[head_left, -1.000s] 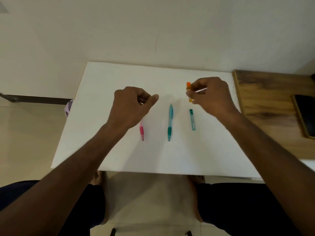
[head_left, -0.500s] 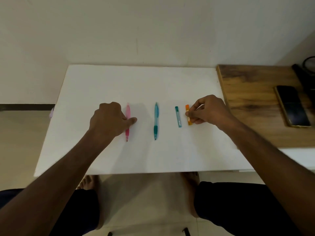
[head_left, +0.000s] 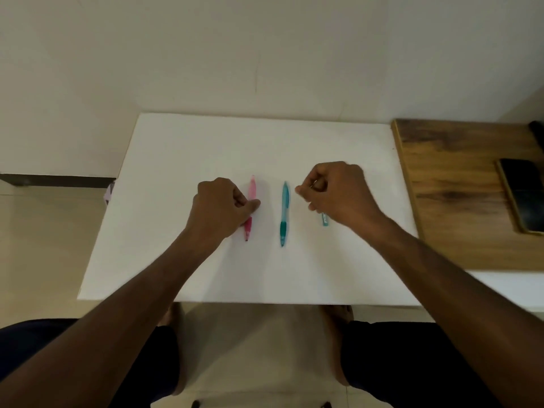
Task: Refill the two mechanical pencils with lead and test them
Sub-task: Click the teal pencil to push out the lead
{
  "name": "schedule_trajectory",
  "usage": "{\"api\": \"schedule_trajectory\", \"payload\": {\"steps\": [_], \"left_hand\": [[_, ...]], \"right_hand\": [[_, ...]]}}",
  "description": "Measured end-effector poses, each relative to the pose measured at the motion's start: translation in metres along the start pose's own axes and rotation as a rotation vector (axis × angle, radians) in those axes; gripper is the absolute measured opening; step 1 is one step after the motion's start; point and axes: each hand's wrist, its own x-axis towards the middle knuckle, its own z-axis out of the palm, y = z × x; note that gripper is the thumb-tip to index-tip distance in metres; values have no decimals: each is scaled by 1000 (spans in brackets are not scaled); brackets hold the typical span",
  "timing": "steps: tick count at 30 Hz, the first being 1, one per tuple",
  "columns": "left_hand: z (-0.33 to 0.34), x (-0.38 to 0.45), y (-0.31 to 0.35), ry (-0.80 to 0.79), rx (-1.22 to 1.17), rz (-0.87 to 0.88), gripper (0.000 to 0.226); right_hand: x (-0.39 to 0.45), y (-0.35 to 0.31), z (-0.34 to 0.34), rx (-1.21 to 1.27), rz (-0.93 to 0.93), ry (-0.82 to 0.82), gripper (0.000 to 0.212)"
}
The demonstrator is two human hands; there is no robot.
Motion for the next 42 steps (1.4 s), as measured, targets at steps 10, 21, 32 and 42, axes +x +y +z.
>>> {"api": "schedule_trajectory", "payload": {"steps": [10, 21, 32, 42], "left_hand": [[-5, 2, -1, 26, 85, 64, 33], [-21, -3, -19, -39, 374, 302, 52], [13, -12, -51, -78, 427, 342, 70], [-2, 8, -39, -319, 613, 271, 83]], "right_hand": [[20, -22, 53, -364, 116, -61, 42], [18, -49, 9, 991, 264, -104, 6], [-18, -67, -38, 1693, 159, -186, 57], [2, -69, -33, 1642, 136, -225, 53]]}}
